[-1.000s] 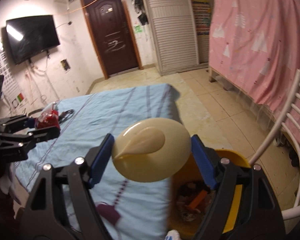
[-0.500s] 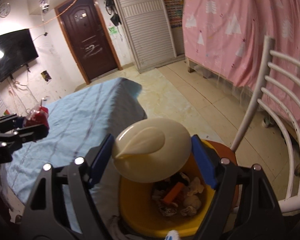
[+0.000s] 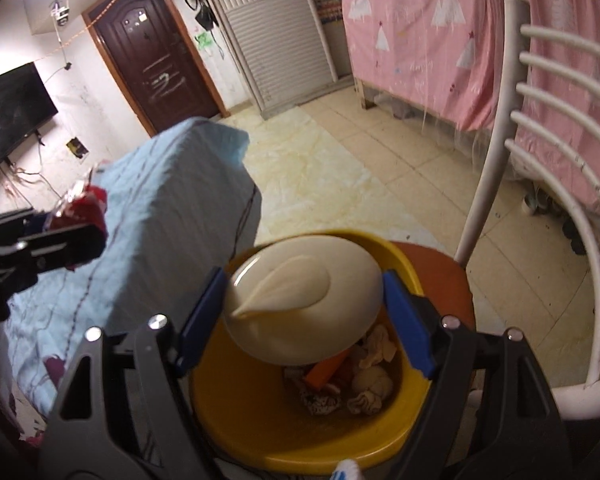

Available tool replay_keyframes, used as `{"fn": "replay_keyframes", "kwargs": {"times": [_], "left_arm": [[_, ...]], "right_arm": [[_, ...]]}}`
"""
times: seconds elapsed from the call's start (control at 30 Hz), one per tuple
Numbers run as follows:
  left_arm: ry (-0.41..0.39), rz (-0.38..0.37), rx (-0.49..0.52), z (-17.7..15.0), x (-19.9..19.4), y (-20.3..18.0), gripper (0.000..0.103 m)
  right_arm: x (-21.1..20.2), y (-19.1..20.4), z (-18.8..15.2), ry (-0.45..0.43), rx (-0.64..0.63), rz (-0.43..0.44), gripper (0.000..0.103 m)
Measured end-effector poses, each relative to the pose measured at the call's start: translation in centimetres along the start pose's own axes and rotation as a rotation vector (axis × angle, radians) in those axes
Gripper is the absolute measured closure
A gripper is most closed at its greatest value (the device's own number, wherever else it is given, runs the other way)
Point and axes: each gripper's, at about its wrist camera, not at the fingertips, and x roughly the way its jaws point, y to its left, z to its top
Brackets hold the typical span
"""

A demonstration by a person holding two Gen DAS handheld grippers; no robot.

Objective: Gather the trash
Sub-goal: 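Carry the plastic bag and cream lid over the yellow bucket, then open both tools to drop the bag and lid into the bucket, then return both open tools to the items on the bed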

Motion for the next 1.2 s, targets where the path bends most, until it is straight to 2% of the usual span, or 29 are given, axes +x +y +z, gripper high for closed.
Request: {"fn": "replay_keyframes", "kwargs": {"times": [0.07,0.27,0.43,0.83,1.2], "left_arm": [[0.015,-0.012,0.005,0.2,0.7,-0.6,0.056],[0.046,-0.042,0.014,0.3,2.1,-2.3,0.053],[0.056,-0.058,0.019,0.9,2.8,-3.6,0.028],[0.021,-0.056,0.012,0.6,0.5,-2.9,0.025],[-0.070,-0.019,-0.088,-0.8,-4.6,3.3,0.022]], "right_arm": [[0.2,-0.4,-0.1,0.003,0.009,-0.002,0.018],[-0.8,-1.7,0.1,-0.025,0.047,-0.018,0.018],[-1.8,-3.2,0.2,-0.047,0.095,-0.014,0.017],[-2.7,-2.7,0.3,-0.068,0.092,0.013,0.017],[-3.9,2.5,1.5,-0.092,0.027,0.069,0.014]]}}
